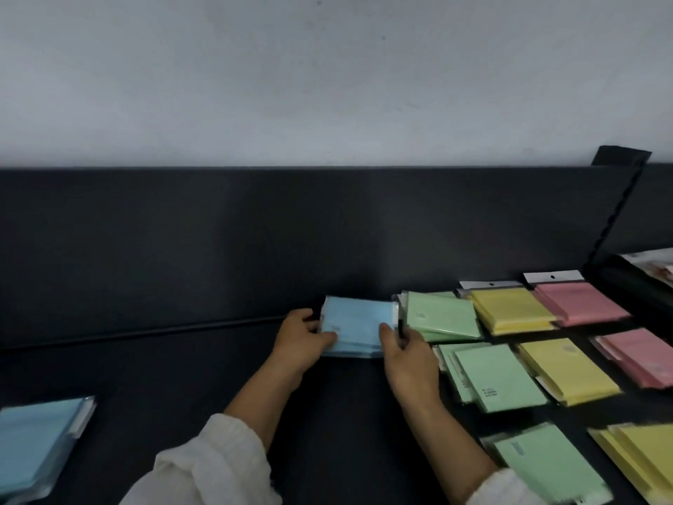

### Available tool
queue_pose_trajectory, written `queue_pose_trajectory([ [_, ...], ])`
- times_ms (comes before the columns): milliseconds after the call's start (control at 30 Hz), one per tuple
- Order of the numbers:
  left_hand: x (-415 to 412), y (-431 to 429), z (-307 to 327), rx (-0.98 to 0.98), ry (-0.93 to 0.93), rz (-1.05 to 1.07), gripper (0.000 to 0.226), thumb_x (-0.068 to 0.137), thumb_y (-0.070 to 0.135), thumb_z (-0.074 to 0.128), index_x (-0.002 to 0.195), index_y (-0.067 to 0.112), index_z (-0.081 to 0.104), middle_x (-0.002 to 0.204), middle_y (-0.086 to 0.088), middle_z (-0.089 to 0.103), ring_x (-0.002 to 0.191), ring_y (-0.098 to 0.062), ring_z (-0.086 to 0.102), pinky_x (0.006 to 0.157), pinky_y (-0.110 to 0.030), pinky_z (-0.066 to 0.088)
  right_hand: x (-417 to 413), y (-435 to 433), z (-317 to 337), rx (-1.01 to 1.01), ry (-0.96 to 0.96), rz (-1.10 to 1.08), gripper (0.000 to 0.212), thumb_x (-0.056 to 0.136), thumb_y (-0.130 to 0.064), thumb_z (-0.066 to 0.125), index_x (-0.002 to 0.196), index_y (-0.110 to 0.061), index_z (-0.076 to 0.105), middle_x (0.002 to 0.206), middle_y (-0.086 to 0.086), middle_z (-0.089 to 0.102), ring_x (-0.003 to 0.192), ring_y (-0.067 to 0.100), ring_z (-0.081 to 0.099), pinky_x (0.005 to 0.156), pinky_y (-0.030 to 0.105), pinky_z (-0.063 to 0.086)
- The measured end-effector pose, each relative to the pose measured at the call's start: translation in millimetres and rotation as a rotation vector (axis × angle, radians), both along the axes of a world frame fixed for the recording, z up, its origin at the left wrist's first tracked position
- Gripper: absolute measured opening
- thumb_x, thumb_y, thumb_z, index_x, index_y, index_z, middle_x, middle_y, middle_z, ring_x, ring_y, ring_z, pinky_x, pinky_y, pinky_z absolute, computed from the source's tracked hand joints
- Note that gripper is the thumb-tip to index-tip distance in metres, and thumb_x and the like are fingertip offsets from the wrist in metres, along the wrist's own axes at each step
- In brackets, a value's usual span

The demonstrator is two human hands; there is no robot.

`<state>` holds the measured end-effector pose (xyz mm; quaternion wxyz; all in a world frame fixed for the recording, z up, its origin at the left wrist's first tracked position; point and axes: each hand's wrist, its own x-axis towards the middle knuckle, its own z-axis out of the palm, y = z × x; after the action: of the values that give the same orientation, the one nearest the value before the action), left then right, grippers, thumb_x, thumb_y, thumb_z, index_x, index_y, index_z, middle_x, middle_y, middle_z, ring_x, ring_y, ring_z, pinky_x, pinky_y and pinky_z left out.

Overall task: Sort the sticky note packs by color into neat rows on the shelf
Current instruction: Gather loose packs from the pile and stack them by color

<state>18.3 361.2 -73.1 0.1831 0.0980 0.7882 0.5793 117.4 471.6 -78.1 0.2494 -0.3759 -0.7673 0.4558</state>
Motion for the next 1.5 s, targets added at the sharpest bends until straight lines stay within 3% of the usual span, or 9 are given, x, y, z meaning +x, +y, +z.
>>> queue_pose_trajectory([
  [100, -3.6, -8.7, 5.5, 0.075, -0.101, -0.015, 0.077, 0.074, -0.006, 0.068, 0.14, 0.006, 0.031, 0.129, -0.01, 0.054, 0.102, -0.018, 0.055, 0.087, -0.031, 0.048, -4.3, 5.8, -9.5, 0.037, -0.086, 0.093, 0.036, 0.086, -0.045, 0.055, 0.093, -0.011, 0.064, 0.102, 0.012, 0.064, 0.1, 0.03, 0.057, 0.089, 0.04, 0.047],
  [200, 0.2, -18.8, 9.3, 0.048, -0.08, -0.113, 0.058, 0.072, -0.013, 0.065, 0.125, 0.007, 0.052, 0.106, -0.003, 0.065, 0.095, -0.017, 0.063, 0.082, -0.032, 0.054, -3.6, 6.9, -12.3, 0.046, -0.168, 0.162, 0.028, 0.083, -0.044, 0.059, 0.082, -0.016, 0.058, 0.1, 0.011, 0.061, 0.1, 0.031, 0.055, 0.089, 0.043, 0.047],
  [267, 5.2, -26.1, 11.9, 0.009, -0.03, -0.128, 0.051, 0.073, -0.013, 0.064, 0.117, 0.012, 0.056, 0.098, 0.003, 0.064, 0.093, -0.014, 0.062, 0.081, -0.03, 0.053, -1.1, 2.2, -8.9, 0.06, -0.151, 0.203, 0.028, 0.084, -0.039, 0.061, 0.099, -0.015, 0.059, 0.109, 0.007, 0.054, 0.107, 0.026, 0.051, 0.094, 0.044, 0.045],
  [367, 6.3, -33.5, 10.5, -0.065, 0.095, -0.096, 0.055, 0.075, -0.006, 0.065, 0.122, 0.017, 0.051, 0.114, -0.002, 0.056, 0.1, -0.016, 0.057, 0.086, -0.03, 0.051, 1.5, -7.4, -6.1, 0.07, -0.083, 0.27, 0.038, 0.087, -0.025, 0.061, 0.12, -0.01, 0.051, 0.116, 0.005, 0.045, 0.113, 0.023, 0.048, 0.1, 0.039, 0.042],
  [600, 14.8, -42.9, 18.7, -0.244, 0.375, -0.199, 0.053, 0.084, 0.021, 0.065, 0.131, 0.018, 0.041, 0.123, 0.003, 0.051, 0.102, -0.006, 0.047, 0.084, -0.02, 0.039, 3.4, -12.8, -5.3, 0.188, -0.038, 0.279, 0.039, 0.087, -0.023, 0.062, 0.121, -0.008, 0.051, 0.117, 0.008, 0.053, 0.11, 0.023, 0.051, 0.093, 0.034, 0.044],
  [833, 19.5, -62.1, 36.3, -0.193, 0.584, -0.133, 0.051, 0.082, 0.029, 0.068, 0.123, 0.026, 0.038, 0.111, 0.009, 0.053, 0.101, -0.009, 0.053, 0.09, -0.029, 0.048, 11.8, -19.5, 9.8, 0.234, 0.245, 0.338, 0.039, 0.085, -0.011, 0.064, 0.121, -0.017, 0.049, 0.107, -0.008, 0.056, 0.1, 0.007, 0.054, 0.085, 0.019, 0.044],
  [1200, 37.8, -57.1, -2.1, -0.234, 0.381, -0.109, 0.05, 0.094, 0.014, 0.049, 0.138, 0.015, 0.024, 0.132, -0.003, 0.047, 0.103, -0.003, 0.04, 0.088, -0.015, 0.033, 11.5, -33.2, 4.3, 0.101, 0.02, 0.49, 0.064, 0.092, 0.0, 0.048, 0.144, -0.02, 0.017, 0.124, -0.003, 0.046, 0.11, 0.009, 0.046, 0.09, 0.017, 0.036],
  [1433, 20.7, -94.9, 57.8, -0.444, 0.497, -0.105, 0.038, 0.097, 0.019, 0.042, 0.132, 0.009, 0.034, 0.123, -0.011, 0.052, 0.098, -0.015, 0.05, 0.083, -0.025, 0.04, 1.7, -63.3, 54.5, 0.18, 0.048, 0.501, 0.039, 0.094, -0.008, 0.045, 0.131, -0.014, 0.036, 0.111, 0.002, 0.05, 0.088, 0.009, 0.048, 0.066, 0.017, 0.039],
  [1500, 11.0, -124.4, 85.5, -0.53, 0.537, -0.098, 0.033, 0.096, 0.021, 0.045, 0.125, 0.007, 0.039, 0.118, -0.012, 0.054, 0.095, -0.018, 0.052, 0.081, -0.028, 0.043, -13.6, -81.4, 70.2, 0.118, 0.099, 0.545, 0.037, 0.093, -0.008, 0.047, 0.129, -0.017, 0.039, 0.107, -0.003, 0.049, 0.089, 0.008, 0.049, 0.07, 0.019, 0.04],
])
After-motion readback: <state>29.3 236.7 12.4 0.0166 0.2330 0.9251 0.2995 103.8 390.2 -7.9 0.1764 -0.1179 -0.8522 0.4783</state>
